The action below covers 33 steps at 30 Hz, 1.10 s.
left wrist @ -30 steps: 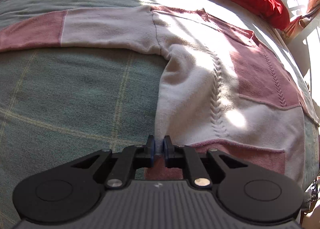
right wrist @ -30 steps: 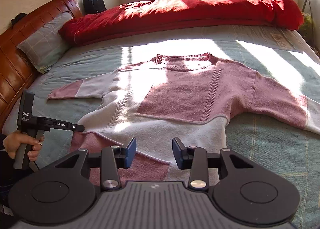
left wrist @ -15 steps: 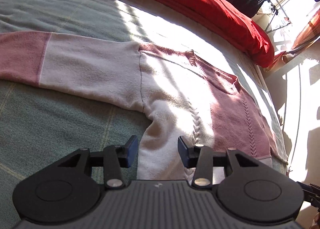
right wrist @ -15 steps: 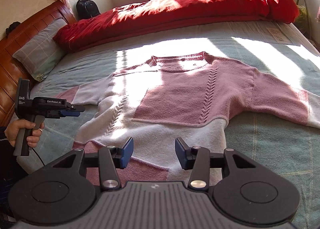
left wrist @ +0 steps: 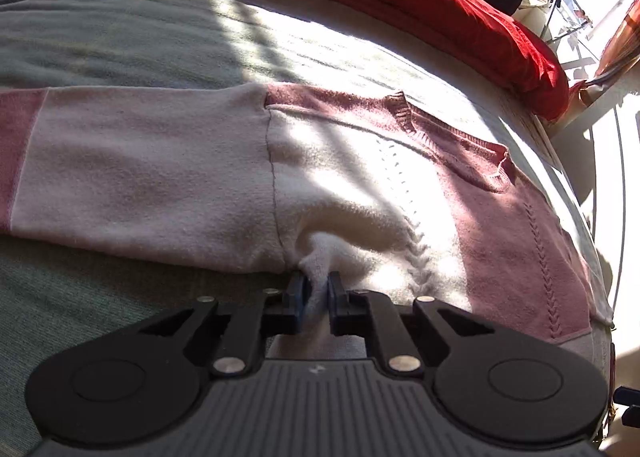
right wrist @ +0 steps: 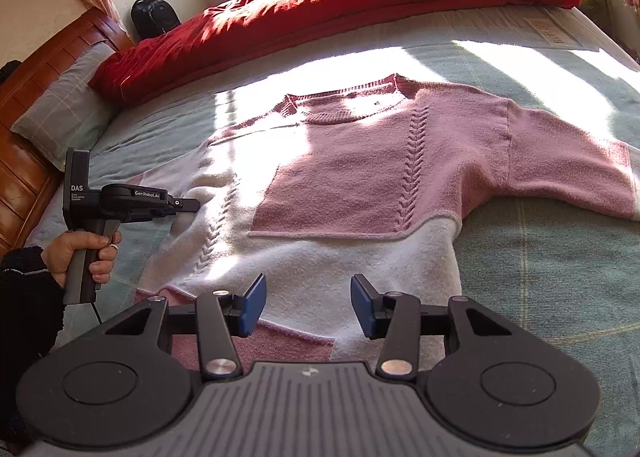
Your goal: Fold clothes
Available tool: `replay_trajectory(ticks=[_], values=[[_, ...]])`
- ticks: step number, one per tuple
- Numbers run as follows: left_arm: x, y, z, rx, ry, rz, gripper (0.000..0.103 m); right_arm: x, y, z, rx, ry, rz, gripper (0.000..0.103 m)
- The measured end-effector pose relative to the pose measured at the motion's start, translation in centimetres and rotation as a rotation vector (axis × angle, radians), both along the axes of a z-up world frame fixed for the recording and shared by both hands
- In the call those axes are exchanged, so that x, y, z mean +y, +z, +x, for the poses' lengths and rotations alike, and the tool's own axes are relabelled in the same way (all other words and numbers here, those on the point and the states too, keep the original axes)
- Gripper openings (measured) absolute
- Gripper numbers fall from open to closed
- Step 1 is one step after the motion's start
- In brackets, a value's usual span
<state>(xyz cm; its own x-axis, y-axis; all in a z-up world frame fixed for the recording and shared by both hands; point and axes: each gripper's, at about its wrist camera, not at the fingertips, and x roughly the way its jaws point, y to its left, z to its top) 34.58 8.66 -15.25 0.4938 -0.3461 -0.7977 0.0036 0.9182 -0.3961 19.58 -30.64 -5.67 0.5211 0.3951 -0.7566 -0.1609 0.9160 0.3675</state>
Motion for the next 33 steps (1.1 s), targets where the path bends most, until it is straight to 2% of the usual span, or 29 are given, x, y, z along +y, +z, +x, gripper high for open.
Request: replay_trajectory(ticks=[5, 9, 11, 13, 15, 19, 22, 24, 27, 30, 33], values=[[-0.2, 0.2, -0.1, 0.018, -0.008, 0.030, 0.017, 0.6, 0.1, -0.4, 0.000, 0.017, 0.006, 0.051], [0.2, 2.1, -2.4, 0.010, -0.005, 0.033, 0.022, 1.0, 0.8, -1.2, -0.014, 0.030, 0.017, 0.051], [0.8, 3.1, -4.2, 0.011, 0.004, 0.010, 0.035, 1.2, 1.2, -1.6, -0.025, 0.034, 0.020, 0.051], [1.5, 3.7, -7.0, 0.027, 0.016, -0.033, 0.043, 1.2, 1.6, -2.3, -0.037, 0.037, 0.032, 0.052], [1.8, 3.9, -9.8, 0.051, 0.022, -0.057, 0.043, 1.2, 1.8, -2.9, -0.047, 0.037, 0.042, 0.054], [1.5, 2.8, -14.9, 0.122, 0.030, -0.044, 0.043, 1.1, 2.4, -4.4, -0.066, 0.033, 0.072, 0.054], [1.2, 1.8, -17.4, 0.138, 0.054, -0.015, 0.043, 1.0, 3.0, -5.5, -0.087, 0.031, 0.089, 0.054], [1.2, 1.0, -18.4, 0.171, 0.078, -0.029, 0.043, 0.7, 3.5, -6.2, -0.106, 0.025, 0.098, 0.054], [0.6, 0.5, -20.0, 0.164, 0.096, -0.040, 0.043, 0.1, 4.2, -7.1, -0.135, 0.008, 0.114, 0.055], [-0.6, 0.3, -21.1, 0.131, 0.084, 0.001, 0.042, -0.3, 4.3, -7.6, -0.144, -0.006, 0.120, 0.056], [-1.1, 0.5, -21.4, 0.116, 0.095, 0.048, 0.035, -0.5, 4.4, -7.8, -0.145, -0.015, 0.121, 0.056]])
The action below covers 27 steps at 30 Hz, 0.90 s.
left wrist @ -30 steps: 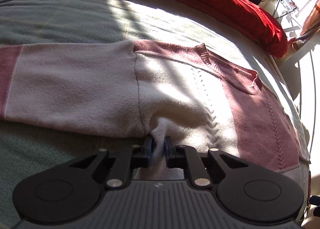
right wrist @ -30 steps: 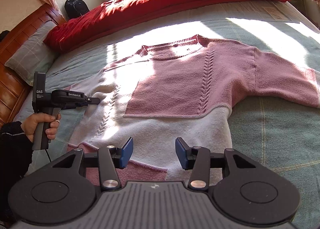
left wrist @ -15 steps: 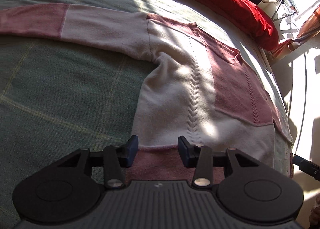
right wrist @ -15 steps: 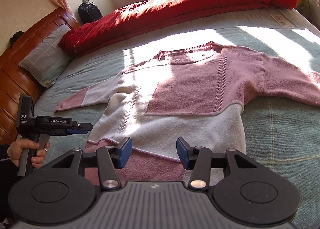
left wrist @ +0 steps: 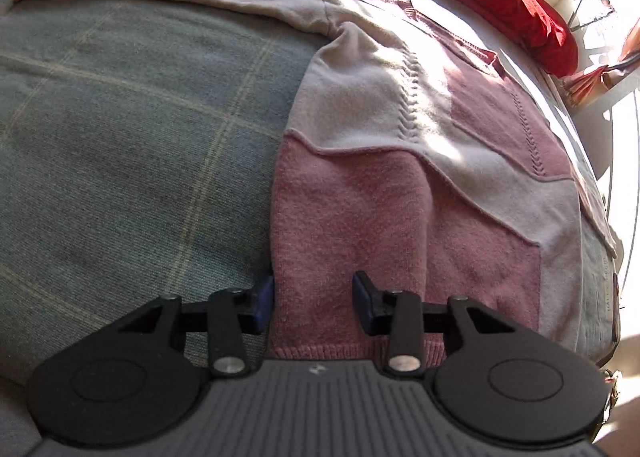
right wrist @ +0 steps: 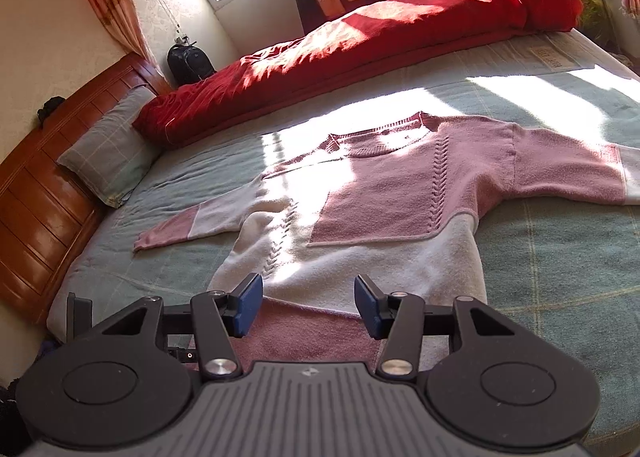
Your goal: Fold clothes
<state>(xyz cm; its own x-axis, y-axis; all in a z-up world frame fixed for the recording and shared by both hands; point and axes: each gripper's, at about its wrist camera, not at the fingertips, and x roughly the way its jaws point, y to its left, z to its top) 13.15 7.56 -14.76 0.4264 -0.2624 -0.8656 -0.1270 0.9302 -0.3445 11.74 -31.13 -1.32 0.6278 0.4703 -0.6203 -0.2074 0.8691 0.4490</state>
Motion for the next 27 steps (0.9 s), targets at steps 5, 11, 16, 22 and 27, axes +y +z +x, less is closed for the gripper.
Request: replay_trajectory(ticks=[5, 11, 16, 22, 27], values=[[0.4, 1.1, -0.1, -0.008, 0.011, 0.036, 0.005, 0.2, 0.1, -0.2, -0.006, 0.002, -0.009, 0.056], [2.5, 2.3, 0.0, -0.032, 0.059, 0.065, 0.005, 0.1, -0.3, 0.1, 0.009, -0.007, -0.014, 0.056], [2.7, 2.6, 0.3, -0.028, 0.054, 0.087, 0.010, -0.3, -1.2, 0.5, 0.046, -0.039, -0.013, 0.059], [-0.2, 6.0, 0.2, -0.151, -0.065, 0.202, 0.028, -2.7, -2.8, 0.7, 0.102, -0.135, -0.009, 0.060], [-5.5, 7.9, 0.9, -0.225, -0.246, 0.228, 0.043, -5.4, -4.5, 0.1, 0.151, -0.227, 0.030, 0.060]])
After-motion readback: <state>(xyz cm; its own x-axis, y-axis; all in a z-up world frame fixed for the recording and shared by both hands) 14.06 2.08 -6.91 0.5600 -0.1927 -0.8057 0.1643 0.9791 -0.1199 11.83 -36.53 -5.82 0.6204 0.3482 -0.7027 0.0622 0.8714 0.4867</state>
